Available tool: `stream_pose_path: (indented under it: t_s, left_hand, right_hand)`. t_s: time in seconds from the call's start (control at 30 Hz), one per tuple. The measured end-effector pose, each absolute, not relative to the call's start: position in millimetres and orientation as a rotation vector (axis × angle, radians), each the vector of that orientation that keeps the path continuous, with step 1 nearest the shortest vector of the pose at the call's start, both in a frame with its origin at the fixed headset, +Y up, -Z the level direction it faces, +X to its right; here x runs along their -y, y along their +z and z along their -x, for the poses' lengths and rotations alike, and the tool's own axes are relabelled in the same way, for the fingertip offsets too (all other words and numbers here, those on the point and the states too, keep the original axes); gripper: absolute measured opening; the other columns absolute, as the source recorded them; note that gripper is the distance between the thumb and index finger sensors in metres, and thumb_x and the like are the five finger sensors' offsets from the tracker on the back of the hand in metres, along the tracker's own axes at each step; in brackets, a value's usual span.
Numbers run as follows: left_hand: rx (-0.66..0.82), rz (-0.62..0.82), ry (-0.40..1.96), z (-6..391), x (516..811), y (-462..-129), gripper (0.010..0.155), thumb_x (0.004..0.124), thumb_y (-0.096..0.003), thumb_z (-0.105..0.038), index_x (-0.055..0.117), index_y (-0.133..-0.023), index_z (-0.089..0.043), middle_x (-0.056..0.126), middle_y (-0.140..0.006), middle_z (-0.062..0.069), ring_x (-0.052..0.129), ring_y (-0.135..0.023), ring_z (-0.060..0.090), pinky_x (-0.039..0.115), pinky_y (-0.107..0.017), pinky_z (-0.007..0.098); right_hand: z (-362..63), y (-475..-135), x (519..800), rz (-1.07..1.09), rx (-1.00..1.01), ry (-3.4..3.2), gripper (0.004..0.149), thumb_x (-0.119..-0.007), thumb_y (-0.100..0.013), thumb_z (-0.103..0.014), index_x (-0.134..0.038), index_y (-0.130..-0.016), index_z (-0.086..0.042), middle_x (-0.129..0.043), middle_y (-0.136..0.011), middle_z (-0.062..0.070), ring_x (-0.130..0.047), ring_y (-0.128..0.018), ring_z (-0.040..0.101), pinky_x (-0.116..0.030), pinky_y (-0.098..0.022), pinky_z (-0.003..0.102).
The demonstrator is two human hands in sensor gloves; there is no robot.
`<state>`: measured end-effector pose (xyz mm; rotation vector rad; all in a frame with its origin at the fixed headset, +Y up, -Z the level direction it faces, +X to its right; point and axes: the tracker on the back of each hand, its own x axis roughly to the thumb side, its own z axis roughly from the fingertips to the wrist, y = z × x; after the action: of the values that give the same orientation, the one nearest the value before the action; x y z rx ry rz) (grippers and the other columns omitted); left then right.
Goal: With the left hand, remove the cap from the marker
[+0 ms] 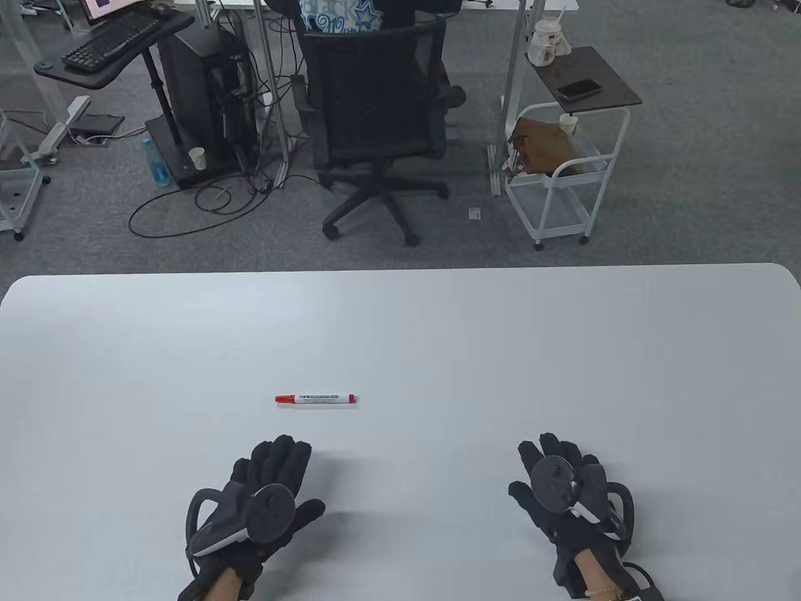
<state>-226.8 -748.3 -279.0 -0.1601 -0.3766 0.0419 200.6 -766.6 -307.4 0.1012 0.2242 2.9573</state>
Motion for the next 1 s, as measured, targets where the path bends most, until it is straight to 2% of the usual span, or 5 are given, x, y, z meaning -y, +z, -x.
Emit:
stream_pose_path:
  t_s: [0.53,0.7,0.83,1.0]
  left_hand:
    - [0.373,0.179,0.039,228.3,750.3,-280.5,0.089,0.041,-0.0541,-0.072,0.011,-0.120,-0.021,0.025,-0.127,0.021,0.038,-0.116,0.054,0.039,-0.077,0.069]
    - [0.371,0.217,0.012,228.9,759.0,-285.9,0.089,0.042,-0.0539,-0.072,0.011,-0.120,-0.021,0.026,-0.127,0.020,0.038,-0.116,0.053,0.039,-0.077,0.068]
    - [0.366,0.226,-0.007,229.2,759.0,-290.6,0.093,0.050,-0.0523,-0.073,0.012,-0.120,-0.021,0.026,-0.127,0.020,0.037,-0.116,0.053,0.037,-0.078,0.068]
    - [0.305,0.166,0.039,245.0,733.4,-320.5,0.092,0.059,-0.0523,-0.068,0.016,-0.120,-0.022,0.027,-0.127,0.017,0.037,-0.117,0.052,0.040,-0.078,0.070]
  right_hand:
    - [-197.8,-306.2,766.6,-0.137,-0.223,2.949,0.071,-0.062,-0.046,-0.058,-0.045,-0.110,-0.032,-0.041,-0.118,0.014,-0.046,-0.108,0.047,-0.038,-0.076,0.066]
    - [-196.6,-305.8,767.0,-0.161,-0.238,2.935,0.071,-0.062,-0.046,-0.058,-0.045,-0.110,-0.032,-0.041,-0.118,0.014,-0.046,-0.108,0.047,-0.038,-0.076,0.066]
    - [-192.7,-303.6,764.9,-0.193,-0.217,2.935,0.071,-0.062,-0.046,-0.058,-0.046,-0.110,-0.032,-0.042,-0.118,0.014,-0.046,-0.108,0.047,-0.038,-0.076,0.066]
    - [-188.5,-301.3,762.8,-0.220,-0.191,2.939,0.071,-0.062,-0.046,-0.058,-0.046,-0.110,-0.031,-0.043,-0.117,0.014,-0.047,-0.108,0.046,-0.039,-0.076,0.066]
